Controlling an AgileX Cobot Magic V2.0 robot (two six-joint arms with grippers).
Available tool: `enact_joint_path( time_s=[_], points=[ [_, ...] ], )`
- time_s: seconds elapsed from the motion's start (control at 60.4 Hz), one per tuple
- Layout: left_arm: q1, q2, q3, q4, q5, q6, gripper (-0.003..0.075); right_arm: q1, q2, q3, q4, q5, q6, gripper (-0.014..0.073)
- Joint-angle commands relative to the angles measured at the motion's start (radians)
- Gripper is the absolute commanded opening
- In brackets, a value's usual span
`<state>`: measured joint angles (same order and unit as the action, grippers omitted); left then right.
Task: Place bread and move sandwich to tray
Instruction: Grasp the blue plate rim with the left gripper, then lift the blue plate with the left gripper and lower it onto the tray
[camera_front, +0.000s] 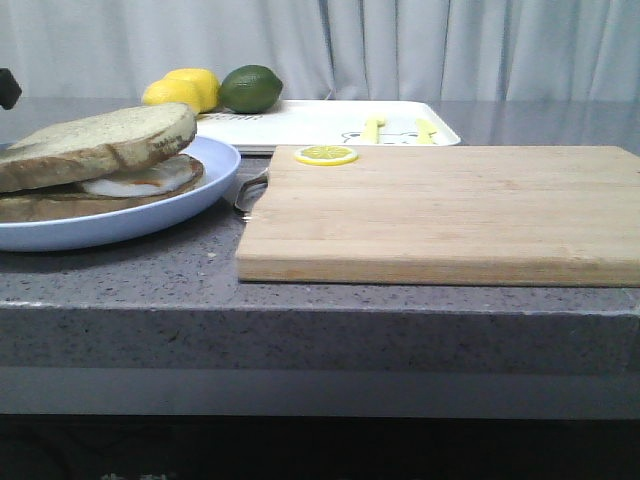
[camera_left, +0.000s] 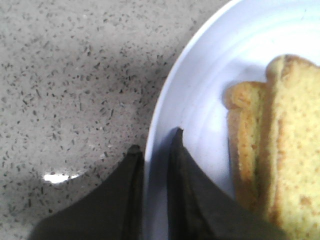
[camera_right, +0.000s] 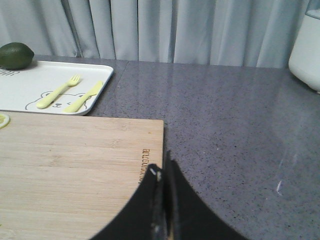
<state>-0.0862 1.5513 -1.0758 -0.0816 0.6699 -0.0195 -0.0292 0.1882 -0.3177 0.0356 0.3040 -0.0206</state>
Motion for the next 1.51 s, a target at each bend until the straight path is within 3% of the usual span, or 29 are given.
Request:
enact_joint_path(
  time_s=[0.0, 0.414, 0.63, 0.812, 1.259, 1.491],
  points=[
    [-0.002, -0.017, -0.015, -0.007, -0.002, 0.044, -0.0018, 0.001, 0.008, -0.028, -0.010, -0.085, 0.000, -0.0058],
    [0.165, -0.102, -0.233, -0.414, 0.218, 0.255, -0.0019, 0.001, 0.008, -0.028, -0.008, -0.084, 0.000, -0.0058],
    [0.158, -0.053, -0.437, -0.538, 0.241, 0.274, -0.0019, 0.001, 0.008, -0.028, 0.000, -0.084, 0.000, -0.0058],
    [0.103, 0.107, -0.679, -0.547, 0.253, 0.263, -0.0019, 0.001, 0.008, -0.028, -0.001, -0.083, 0.000, -0.0058],
    [-0.001, 0.756, -1.490, -0.578, 0.394, 0.124, -0.0018, 0.001, 0.008, -0.026, -0.001, -0.075, 0.000, -0.0058],
    [-0.001, 0.903, -1.633, -0.660, 0.432, 0.105, -0.0018, 0.001, 0.008, -0.026, -0.001, -0.075, 0.000, -0.0058]
  ],
)
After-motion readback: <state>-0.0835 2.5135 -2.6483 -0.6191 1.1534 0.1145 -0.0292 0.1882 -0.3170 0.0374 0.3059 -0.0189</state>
